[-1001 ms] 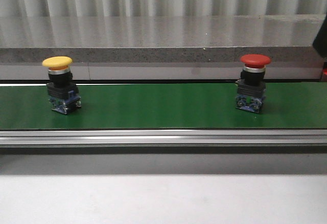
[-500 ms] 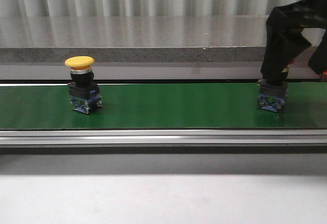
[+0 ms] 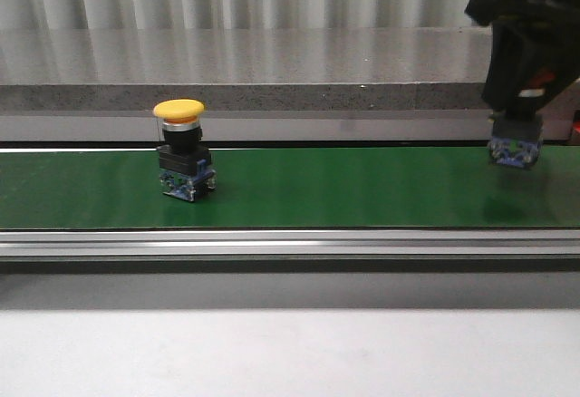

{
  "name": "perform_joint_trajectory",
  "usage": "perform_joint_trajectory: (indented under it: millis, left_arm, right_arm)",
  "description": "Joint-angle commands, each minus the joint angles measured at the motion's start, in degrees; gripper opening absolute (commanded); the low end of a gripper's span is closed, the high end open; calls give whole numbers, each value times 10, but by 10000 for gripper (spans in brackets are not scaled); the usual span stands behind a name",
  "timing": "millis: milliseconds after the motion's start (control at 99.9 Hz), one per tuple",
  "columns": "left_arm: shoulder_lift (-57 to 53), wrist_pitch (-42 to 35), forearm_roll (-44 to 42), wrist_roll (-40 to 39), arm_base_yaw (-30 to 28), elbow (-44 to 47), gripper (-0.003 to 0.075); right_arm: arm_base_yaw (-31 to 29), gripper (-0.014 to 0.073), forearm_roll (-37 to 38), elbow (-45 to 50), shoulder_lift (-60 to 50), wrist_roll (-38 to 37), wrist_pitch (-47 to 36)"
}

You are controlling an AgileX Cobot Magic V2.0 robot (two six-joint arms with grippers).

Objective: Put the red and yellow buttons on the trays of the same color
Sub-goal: 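Carry the red button into the red tray and open the right gripper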

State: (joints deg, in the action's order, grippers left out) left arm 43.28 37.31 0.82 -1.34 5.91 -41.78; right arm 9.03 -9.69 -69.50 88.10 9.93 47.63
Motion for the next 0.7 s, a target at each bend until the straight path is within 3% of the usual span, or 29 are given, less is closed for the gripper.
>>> perform_joint_trajectory:
  millis: [0, 390, 691]
  left_arm:
    - [-2, -43, 5, -1, 4, -15, -20]
    - [-2, -43, 5, -1, 4, -15, -20]
    - [-2, -43, 5, -1, 4, -15, -20]
  right_arm:
    - [-33, 120, 5, -52, -17, 6, -1]
    - [-241, 120, 5, -225, 107, 6, -1]
    - [-300, 120, 4, -373, 253, 5, 17]
